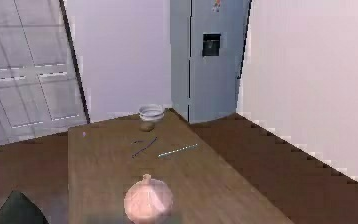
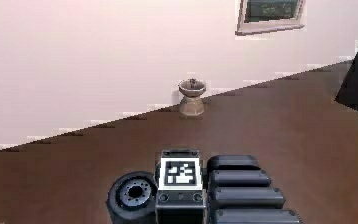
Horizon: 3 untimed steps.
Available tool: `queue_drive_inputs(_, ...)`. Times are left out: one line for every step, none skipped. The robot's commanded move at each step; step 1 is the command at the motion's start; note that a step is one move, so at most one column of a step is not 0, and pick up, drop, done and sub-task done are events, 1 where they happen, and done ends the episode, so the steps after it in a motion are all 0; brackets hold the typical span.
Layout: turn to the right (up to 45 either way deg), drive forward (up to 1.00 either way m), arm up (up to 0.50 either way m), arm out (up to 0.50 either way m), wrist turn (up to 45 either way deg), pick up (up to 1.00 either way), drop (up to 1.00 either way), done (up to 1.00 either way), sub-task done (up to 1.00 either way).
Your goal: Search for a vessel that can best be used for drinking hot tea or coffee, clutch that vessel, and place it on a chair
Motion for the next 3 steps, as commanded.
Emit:
queue_drive_inputs(-45.0, 0.00, 0.00, 0.00, 0.0, 0.00, 0.00, 0.00, 0.00)
queue_drive_inputs(-45.0, 0.00, 0.00, 0.00, 0.0, 0.00, 0.00, 0.00, 0.00)
queue_drive_inputs(-12.0, 0.00, 0.00, 0.00, 0.0, 0.00, 0.00, 0.00, 0.00)
